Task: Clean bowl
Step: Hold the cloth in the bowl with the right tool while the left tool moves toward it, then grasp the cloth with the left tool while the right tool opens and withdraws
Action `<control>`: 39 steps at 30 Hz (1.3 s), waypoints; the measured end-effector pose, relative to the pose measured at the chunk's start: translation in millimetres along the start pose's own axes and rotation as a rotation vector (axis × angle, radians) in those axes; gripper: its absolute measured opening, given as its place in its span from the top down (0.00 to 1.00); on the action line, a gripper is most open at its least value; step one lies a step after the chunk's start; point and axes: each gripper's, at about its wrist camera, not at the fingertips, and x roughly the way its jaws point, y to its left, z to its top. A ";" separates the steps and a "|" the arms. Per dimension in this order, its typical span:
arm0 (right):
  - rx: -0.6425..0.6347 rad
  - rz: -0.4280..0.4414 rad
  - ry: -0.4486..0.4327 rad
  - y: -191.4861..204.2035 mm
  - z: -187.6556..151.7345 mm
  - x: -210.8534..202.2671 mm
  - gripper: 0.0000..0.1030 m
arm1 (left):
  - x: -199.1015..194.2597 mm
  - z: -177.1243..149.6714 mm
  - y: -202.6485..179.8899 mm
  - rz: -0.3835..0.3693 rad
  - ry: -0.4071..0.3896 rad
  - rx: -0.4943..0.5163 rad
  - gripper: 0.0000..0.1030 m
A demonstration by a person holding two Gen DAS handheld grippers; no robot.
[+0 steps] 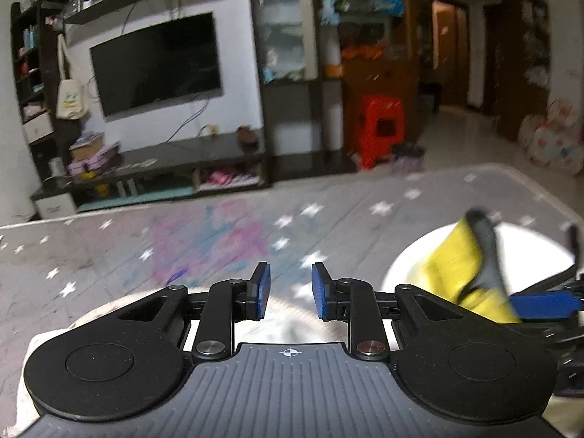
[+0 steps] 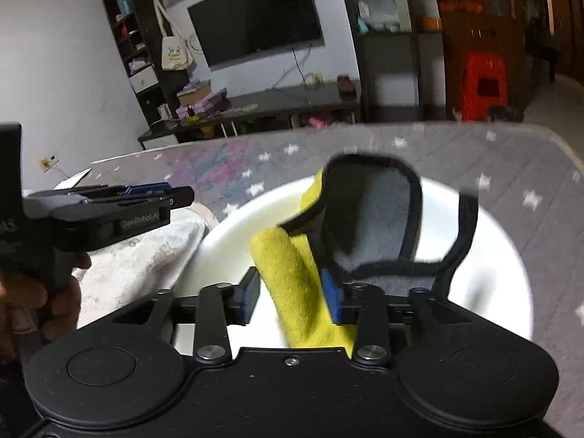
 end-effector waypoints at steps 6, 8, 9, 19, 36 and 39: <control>-0.004 -0.096 -0.127 -9.2 10.9 -39.6 0.34 | -12.0 -0.2 -47.9 -0.119 0.007 0.095 0.67; 0.013 -0.182 -0.176 -21.7 8.5 -54.1 0.28 | -6.0 -4.0 -61.5 -0.124 0.045 0.116 0.67; 0.024 -0.214 -0.190 -27.9 4.1 -57.9 0.23 | -3.5 -5.9 -69.2 -0.122 0.055 0.135 0.67; 0.176 -0.365 -0.234 -93.9 -24.8 -66.0 0.18 | 0.8 1.2 -91.1 -0.075 0.066 0.150 0.57; 0.196 -0.502 -0.122 -129.9 -45.7 -31.2 0.06 | 36.2 -15.5 -121.2 -0.029 0.216 0.197 0.51; 0.184 -0.521 -0.116 -130.2 -46.0 -25.8 0.03 | 38.8 -16.6 -123.6 -0.021 0.211 0.201 0.52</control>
